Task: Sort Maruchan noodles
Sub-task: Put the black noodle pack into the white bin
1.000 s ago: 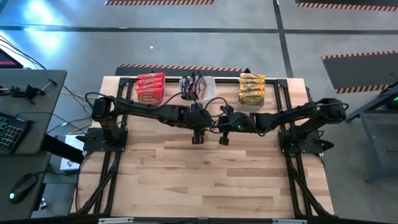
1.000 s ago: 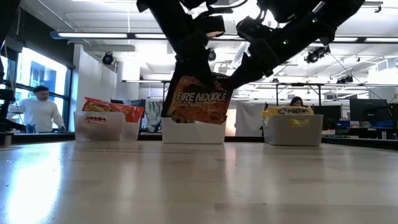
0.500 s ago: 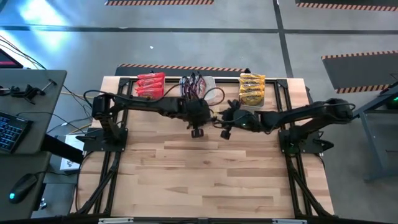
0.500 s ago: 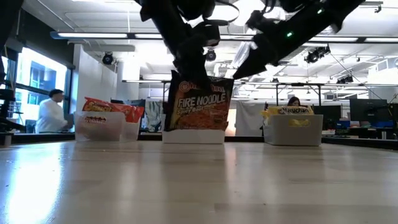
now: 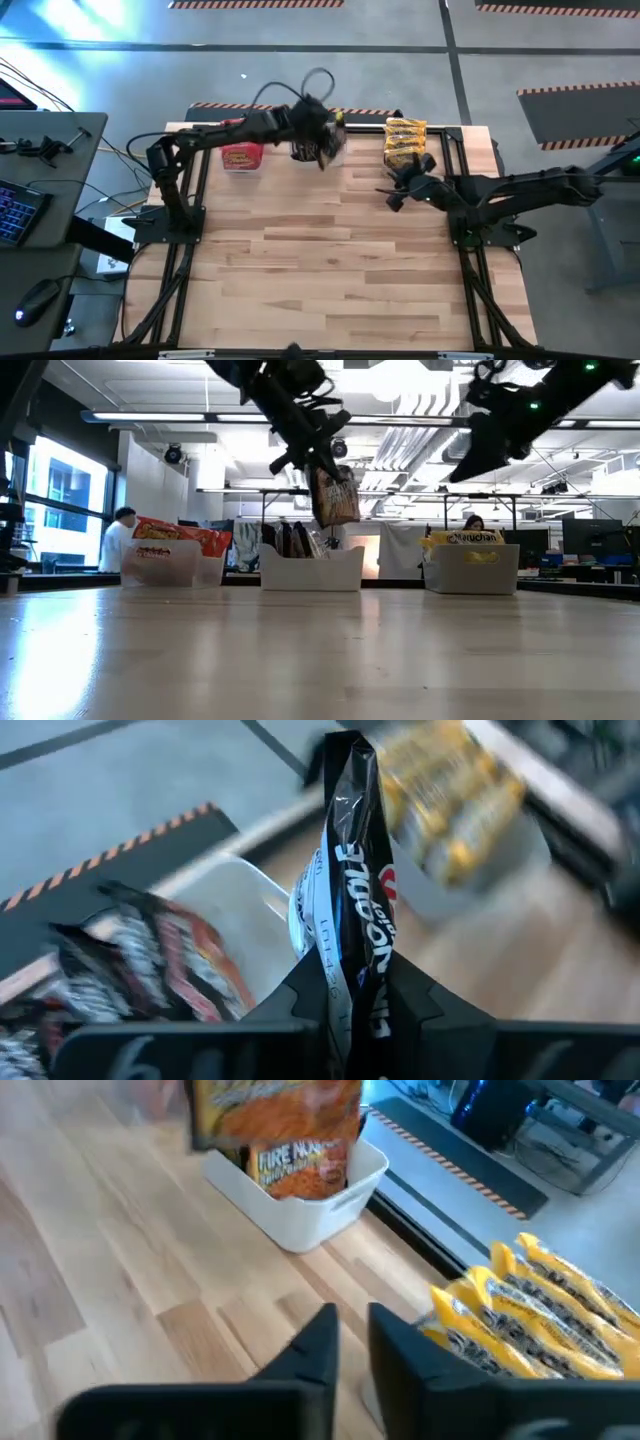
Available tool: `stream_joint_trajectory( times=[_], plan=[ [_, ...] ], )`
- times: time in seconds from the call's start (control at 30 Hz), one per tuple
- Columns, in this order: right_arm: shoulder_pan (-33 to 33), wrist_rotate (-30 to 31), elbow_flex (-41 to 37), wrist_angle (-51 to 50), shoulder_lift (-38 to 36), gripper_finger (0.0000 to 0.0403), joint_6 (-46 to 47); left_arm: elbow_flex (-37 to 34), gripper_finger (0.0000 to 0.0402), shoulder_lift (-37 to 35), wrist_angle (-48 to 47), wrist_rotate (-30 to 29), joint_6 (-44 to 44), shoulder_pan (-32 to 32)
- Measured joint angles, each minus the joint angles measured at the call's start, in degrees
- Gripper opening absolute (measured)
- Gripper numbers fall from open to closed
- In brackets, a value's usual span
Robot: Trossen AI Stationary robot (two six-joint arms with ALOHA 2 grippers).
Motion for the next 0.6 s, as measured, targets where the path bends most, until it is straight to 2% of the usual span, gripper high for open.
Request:
stream_joint_trajectory(
  times=[0.1,0.37,0.6],
  plan=[
    [-0.8,-0.8,-1.5,0.5,-3.6,0.0007,-1.3,0.1,0.0033,0.0,2.8,-1.8,-4.7,2.2],
    [-1.2,-1.7,-1.8,0.5,-7.7,0.0013,-1.3,0.1,0.0033,5.1,10.6,-2.8,-15.5,2.5],
    [-1.2,-3.0,-1.8,0.4,-7.6,0.0004,-1.3,0.1,0.0033,9.3,8.3,-7.6,-21.3,3.0]
  ],
)
